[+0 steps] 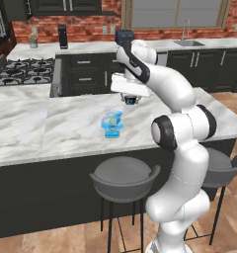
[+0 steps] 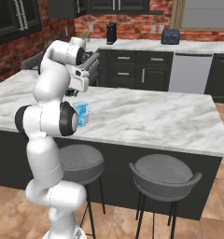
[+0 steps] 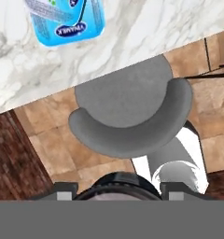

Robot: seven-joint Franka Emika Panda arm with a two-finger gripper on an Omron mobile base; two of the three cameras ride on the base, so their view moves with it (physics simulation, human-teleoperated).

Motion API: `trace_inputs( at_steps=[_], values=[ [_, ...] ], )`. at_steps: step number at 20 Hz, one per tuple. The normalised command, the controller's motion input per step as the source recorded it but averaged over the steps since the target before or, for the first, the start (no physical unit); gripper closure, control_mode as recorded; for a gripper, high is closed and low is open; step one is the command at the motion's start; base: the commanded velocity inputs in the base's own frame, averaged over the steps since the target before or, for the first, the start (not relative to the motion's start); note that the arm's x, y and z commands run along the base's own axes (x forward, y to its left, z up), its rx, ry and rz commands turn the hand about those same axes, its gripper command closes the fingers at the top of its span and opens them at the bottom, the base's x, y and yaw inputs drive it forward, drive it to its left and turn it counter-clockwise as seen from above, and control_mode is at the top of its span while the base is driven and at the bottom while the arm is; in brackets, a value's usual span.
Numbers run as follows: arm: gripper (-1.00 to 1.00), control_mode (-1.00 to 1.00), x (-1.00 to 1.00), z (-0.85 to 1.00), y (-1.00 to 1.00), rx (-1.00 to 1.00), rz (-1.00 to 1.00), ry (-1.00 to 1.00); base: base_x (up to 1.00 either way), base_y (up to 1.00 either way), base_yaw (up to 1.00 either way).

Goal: Stack the yogurt containers by placing the smaller containers on top of the larger containers.

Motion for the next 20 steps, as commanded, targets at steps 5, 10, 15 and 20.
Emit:
trace_inputs(
  at_steps=[5,10,15,20],
  values=[
    [1.00,-1.00,-0.04,0.00,0.00,-0.01,-0.20,-0.25,0.00,0.00,0.00],
    [1.00,-1.00,0.00,-0.07,0.00,0.00,-0.21,-0.05,0.00,0.00,0.00],
    [1.00,-1.00,0.06,-0.06,-0.06,0.00,-0.19,0.00,0.00,0.00,0.00],
    [1.00,-1.00,0.13,-0.07,-0.05,0.00,-0.17,0.00,0.00,0.00,0.00]
  ],
)
